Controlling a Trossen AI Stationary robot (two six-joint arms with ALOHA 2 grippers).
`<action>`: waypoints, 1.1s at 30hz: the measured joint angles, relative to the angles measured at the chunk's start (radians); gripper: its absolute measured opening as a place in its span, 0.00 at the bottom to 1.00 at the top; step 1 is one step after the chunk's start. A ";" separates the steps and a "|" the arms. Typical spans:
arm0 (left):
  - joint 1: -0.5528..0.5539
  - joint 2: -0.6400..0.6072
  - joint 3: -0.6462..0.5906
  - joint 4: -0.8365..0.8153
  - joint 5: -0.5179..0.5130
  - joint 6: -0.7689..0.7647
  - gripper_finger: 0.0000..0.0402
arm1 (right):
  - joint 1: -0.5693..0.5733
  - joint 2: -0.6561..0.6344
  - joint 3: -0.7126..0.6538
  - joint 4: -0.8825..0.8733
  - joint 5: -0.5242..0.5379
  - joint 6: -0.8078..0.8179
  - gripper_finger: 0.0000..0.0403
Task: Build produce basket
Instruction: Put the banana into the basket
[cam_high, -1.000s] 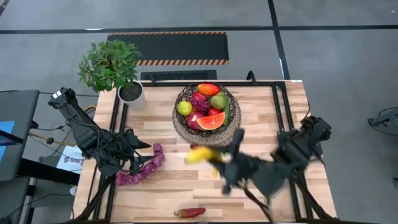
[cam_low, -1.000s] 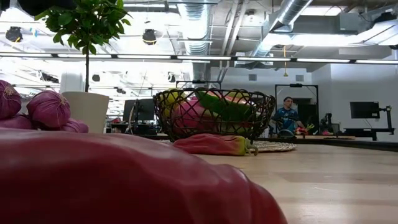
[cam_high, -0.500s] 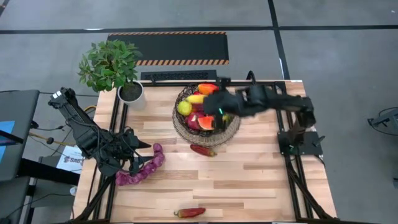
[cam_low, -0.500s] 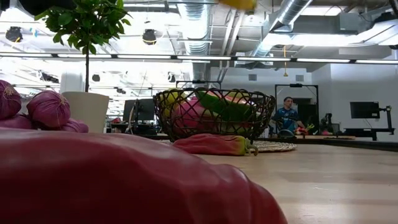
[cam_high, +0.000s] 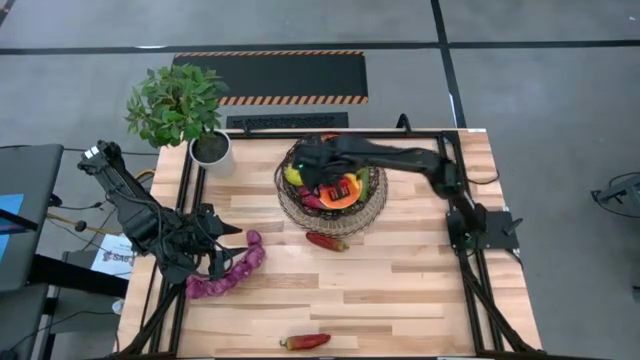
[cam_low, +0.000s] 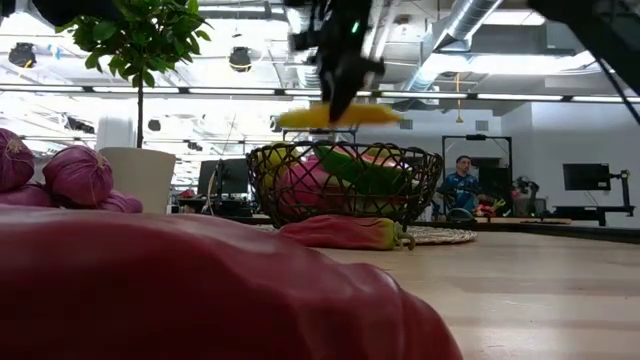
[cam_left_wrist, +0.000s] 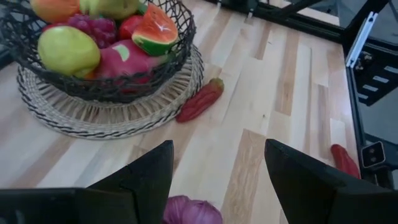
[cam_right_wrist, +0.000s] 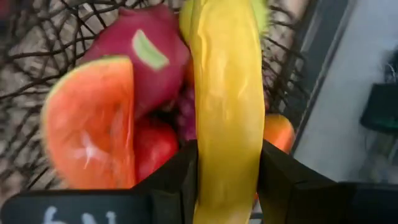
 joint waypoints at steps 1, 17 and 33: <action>0.000 0.002 0.000 -0.006 0.005 -0.004 0.59 | -0.004 0.020 -0.003 0.002 -0.003 -0.018 0.35; 0.000 0.001 0.000 -0.019 0.011 -0.025 0.59 | -0.018 0.137 -0.002 0.020 -0.046 -0.135 0.37; 0.000 0.001 0.000 -0.019 -0.012 -0.026 0.59 | -0.030 0.124 -0.003 0.014 -0.083 -0.114 0.55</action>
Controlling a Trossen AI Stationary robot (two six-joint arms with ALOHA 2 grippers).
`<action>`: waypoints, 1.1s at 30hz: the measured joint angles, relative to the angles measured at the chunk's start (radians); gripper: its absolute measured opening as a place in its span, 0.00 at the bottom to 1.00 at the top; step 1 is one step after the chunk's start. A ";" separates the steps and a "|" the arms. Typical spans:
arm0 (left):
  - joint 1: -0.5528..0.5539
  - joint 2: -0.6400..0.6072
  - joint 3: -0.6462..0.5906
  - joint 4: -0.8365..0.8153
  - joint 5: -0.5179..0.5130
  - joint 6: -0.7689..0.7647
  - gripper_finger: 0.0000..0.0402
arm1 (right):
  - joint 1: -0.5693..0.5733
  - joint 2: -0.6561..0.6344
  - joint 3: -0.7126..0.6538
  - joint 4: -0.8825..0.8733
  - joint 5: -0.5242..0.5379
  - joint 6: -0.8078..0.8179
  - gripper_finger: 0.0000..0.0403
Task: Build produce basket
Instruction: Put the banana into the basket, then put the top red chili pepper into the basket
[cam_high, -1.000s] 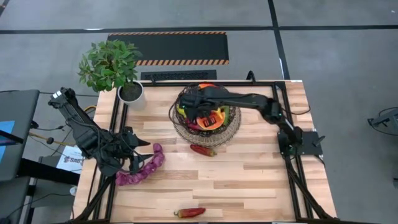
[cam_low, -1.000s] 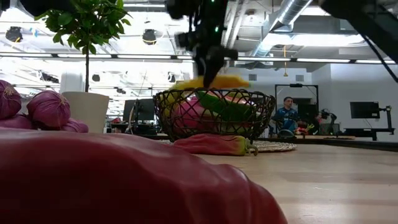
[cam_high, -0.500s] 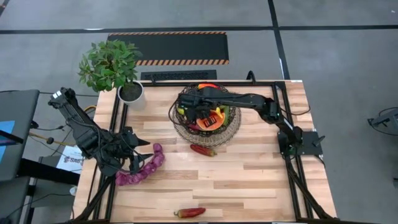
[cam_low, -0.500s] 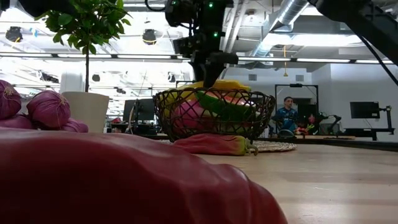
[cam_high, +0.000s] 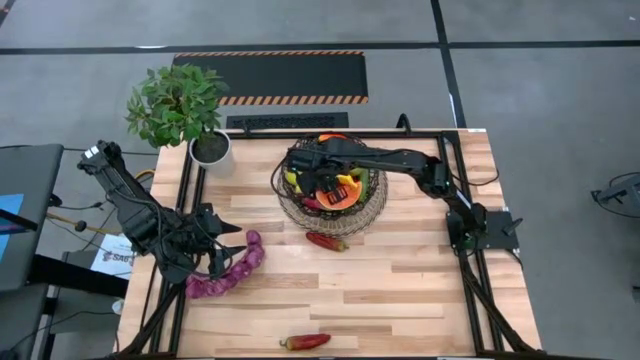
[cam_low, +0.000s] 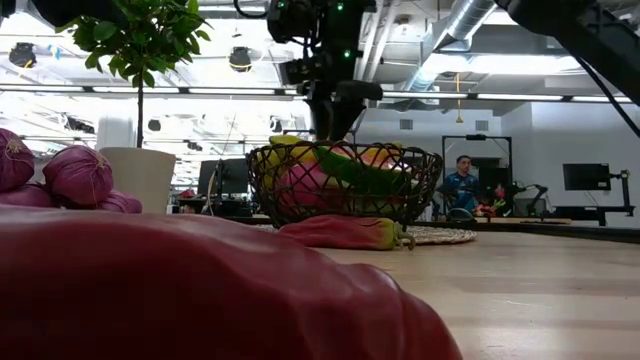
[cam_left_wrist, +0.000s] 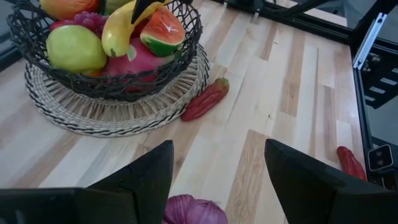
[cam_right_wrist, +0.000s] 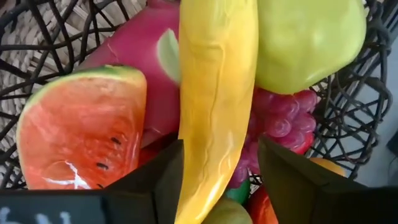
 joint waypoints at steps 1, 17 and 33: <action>0.000 0.000 0.000 0.000 0.000 0.000 0.59 | 0.000 0.000 0.005 -0.010 0.002 0.011 0.56; 0.000 0.000 -0.001 0.014 0.002 -0.013 0.59 | 0.158 -0.298 0.084 -0.238 -0.128 0.604 0.56; -0.001 0.000 -0.001 0.032 0.003 -0.018 0.59 | 0.644 -0.286 0.080 -0.240 0.202 1.121 0.56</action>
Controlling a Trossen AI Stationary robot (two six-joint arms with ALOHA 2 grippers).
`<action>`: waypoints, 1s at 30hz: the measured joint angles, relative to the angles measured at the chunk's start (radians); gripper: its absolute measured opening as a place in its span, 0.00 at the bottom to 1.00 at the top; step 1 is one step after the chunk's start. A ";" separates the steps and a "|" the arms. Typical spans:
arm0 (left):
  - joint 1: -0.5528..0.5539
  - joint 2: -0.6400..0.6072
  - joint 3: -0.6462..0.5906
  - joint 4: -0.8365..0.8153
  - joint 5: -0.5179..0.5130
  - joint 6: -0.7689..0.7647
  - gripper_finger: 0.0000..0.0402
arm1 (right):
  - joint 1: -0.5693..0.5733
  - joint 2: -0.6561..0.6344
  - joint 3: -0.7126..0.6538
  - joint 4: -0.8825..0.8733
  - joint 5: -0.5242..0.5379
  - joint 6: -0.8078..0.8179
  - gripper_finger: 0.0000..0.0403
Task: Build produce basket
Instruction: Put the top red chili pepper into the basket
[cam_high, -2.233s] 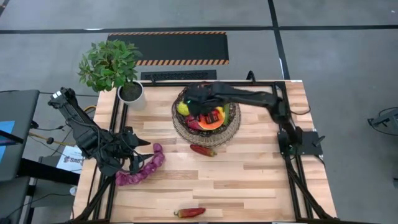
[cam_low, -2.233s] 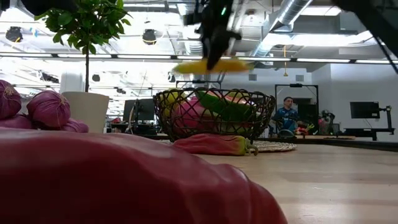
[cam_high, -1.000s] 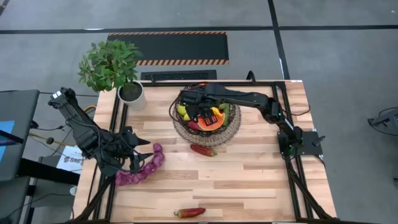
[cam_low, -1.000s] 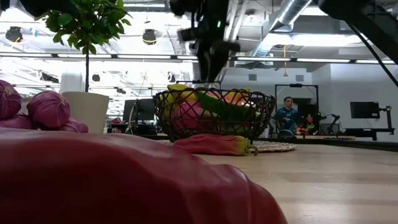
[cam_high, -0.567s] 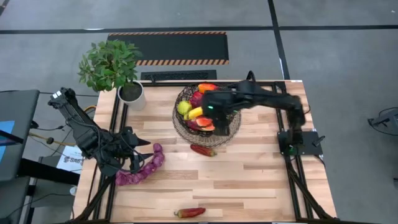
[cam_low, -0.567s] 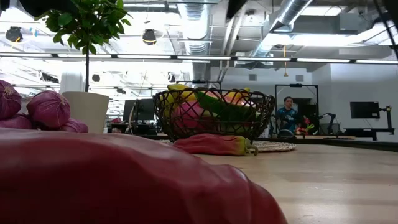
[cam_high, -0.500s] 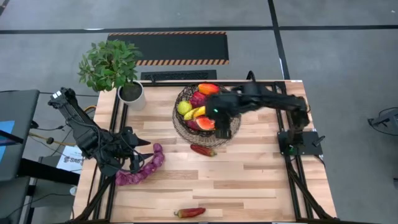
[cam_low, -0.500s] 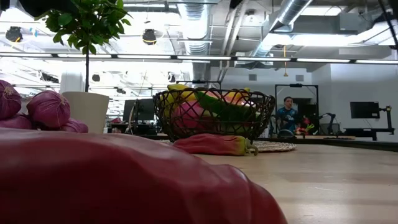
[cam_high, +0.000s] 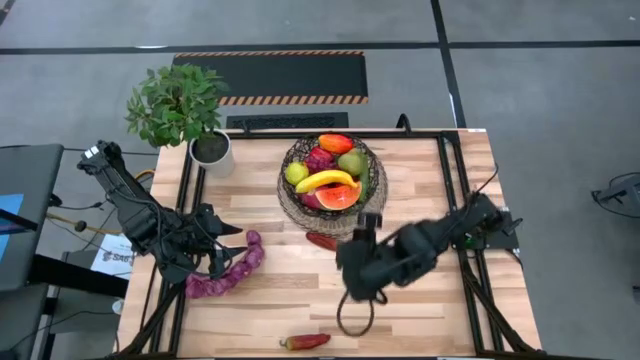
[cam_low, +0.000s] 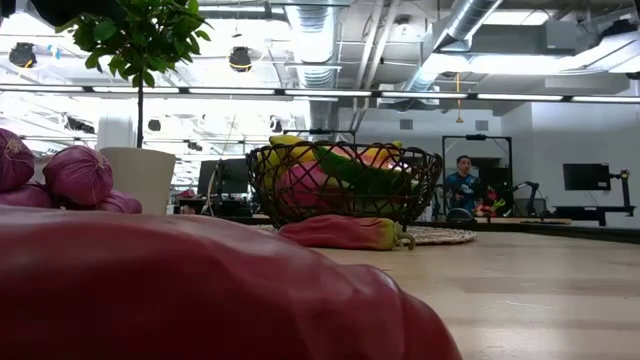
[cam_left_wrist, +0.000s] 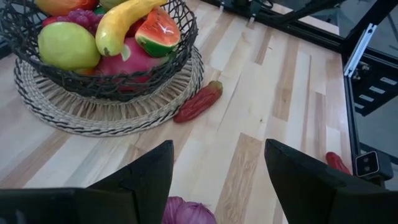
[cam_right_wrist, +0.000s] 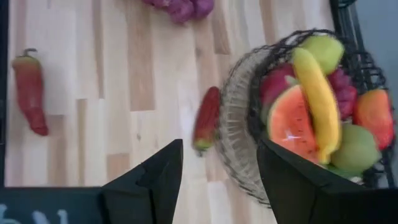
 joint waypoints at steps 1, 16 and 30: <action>0.000 0.000 0.000 0.000 0.000 0.000 0.59 | 0.015 0.016 -0.003 0.002 0.017 0.016 0.56; 0.000 0.000 0.000 -0.001 0.007 0.025 0.59 | -0.005 -0.414 -0.861 0.479 0.160 0.249 0.58; 0.000 0.000 0.000 -0.001 -0.009 0.020 0.59 | -0.123 -0.353 -1.526 1.497 0.058 0.191 0.58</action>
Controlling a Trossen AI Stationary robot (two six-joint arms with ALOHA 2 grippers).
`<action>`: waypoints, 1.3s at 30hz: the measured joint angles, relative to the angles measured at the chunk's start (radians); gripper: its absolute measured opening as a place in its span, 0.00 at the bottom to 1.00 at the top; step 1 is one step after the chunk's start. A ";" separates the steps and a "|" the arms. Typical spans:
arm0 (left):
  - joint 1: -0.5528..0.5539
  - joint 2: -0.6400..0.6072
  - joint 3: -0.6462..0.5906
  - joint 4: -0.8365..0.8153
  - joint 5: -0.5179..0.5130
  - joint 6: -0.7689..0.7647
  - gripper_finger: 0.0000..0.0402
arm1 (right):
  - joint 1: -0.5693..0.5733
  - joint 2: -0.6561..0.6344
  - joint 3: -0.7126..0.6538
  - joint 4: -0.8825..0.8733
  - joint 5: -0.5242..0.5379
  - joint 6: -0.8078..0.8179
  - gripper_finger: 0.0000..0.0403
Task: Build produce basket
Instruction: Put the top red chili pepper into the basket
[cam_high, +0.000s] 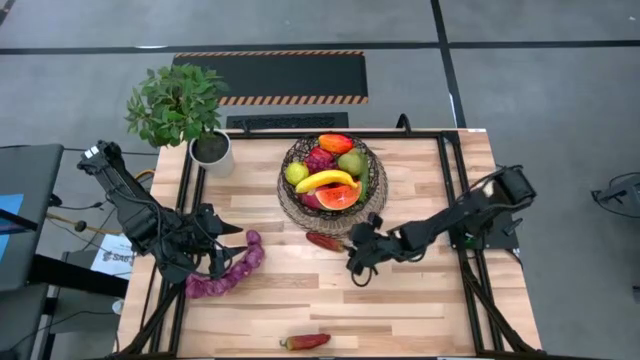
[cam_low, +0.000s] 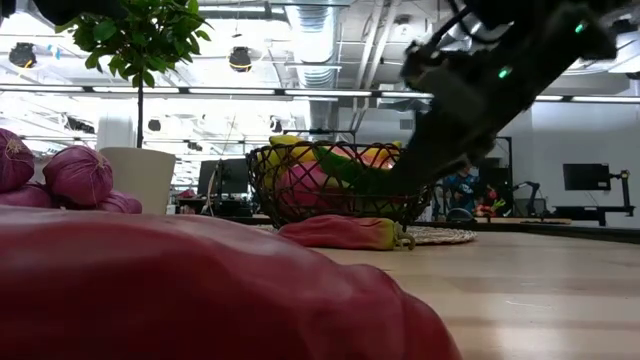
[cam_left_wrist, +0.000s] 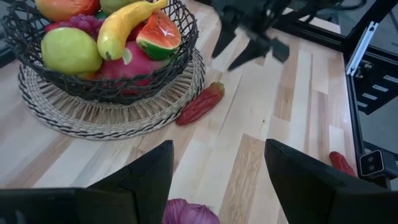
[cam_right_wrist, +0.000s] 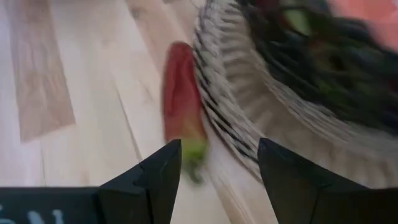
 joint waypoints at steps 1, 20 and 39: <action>0.000 0.000 0.000 0.000 0.000 -0.001 0.59 | -0.008 0.028 0.000 0.056 -0.001 -0.020 0.58; 0.000 0.000 0.000 -0.005 -0.001 -0.011 0.59 | -0.073 0.305 0.006 0.407 -0.062 -0.123 0.63; 0.000 0.000 0.000 -0.005 0.000 -0.012 0.59 | -0.022 0.164 0.002 0.516 -0.042 -0.127 0.32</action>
